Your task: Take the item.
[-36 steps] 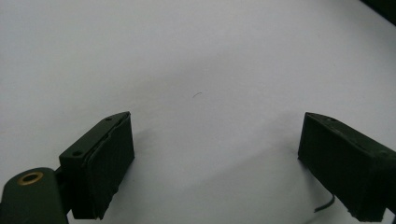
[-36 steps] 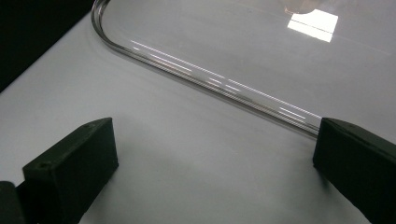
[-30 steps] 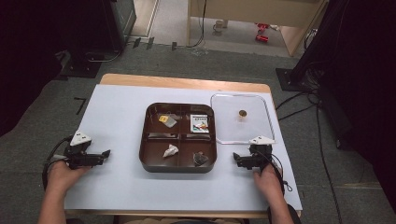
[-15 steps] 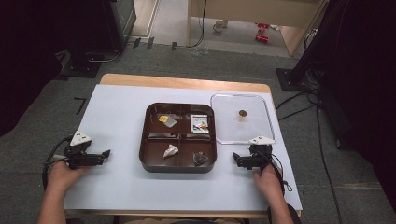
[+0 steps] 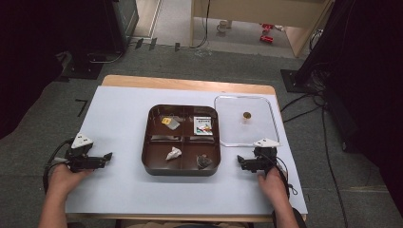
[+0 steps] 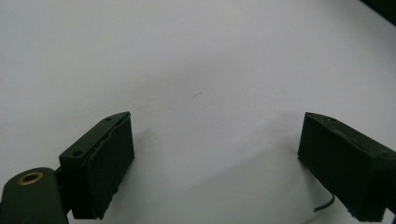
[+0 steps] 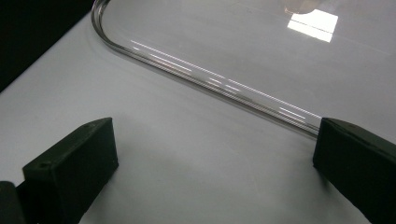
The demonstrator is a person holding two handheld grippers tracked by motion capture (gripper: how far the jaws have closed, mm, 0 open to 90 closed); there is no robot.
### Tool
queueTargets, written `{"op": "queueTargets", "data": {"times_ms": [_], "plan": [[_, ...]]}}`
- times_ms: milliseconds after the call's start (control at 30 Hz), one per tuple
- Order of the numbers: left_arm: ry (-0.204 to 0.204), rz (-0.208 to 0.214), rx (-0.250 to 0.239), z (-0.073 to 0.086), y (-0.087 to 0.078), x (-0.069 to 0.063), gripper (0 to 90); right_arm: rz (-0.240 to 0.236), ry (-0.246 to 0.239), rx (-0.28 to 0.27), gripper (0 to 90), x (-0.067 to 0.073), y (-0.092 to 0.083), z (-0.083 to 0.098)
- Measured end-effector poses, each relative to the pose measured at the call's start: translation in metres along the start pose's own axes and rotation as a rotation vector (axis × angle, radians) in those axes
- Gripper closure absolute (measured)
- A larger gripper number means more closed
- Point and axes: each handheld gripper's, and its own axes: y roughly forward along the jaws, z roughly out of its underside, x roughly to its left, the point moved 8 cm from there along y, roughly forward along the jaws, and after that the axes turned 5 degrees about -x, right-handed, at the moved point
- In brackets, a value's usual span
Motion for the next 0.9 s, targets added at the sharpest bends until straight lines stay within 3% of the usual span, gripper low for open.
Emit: {"op": "queueTargets", "data": {"times_ms": [300, 433, 567, 600, 667, 733, 900], "plan": [[-0.015, -0.014, 0.005, -0.001, 0.0, -0.001, 10.2, 0.0, 0.0, 0.0, 0.0, 0.0, 0.0, 0.0], [-0.047, -0.047, 0.073, -0.006, 0.002, -0.001, 11.8, -0.001, -0.001, 0.0, 0.0, 0.0, 0.0, 0.0], [-0.068, -0.069, 0.115, -0.009, 0.002, -0.001, 17.0, 0.0, -0.001, 0.0, 0.0, 0.0, 0.0, 0.0], [-0.07, -0.073, 0.117, -0.011, 0.001, 0.0, 20.7, 0.0, -0.001, 0.0, 0.0, 0.0, 0.0, 0.0], [-0.086, -0.066, 0.107, -0.014, -0.002, -0.001, 37.6, -0.001, -0.001, 0.0, 0.0, 0.0, 0.0, 0.0], [-0.093, -0.058, 0.11, -0.015, -0.003, -0.002, 34.8, 0.0, 0.0, 0.0, 0.0, 0.0, 0.0, 0.0], [-0.061, -0.037, 0.098, -0.024, -0.007, -0.009, 38.0, -0.001, 0.0, 0.0, 0.0, 0.0, 0.0, 0.0]]}}
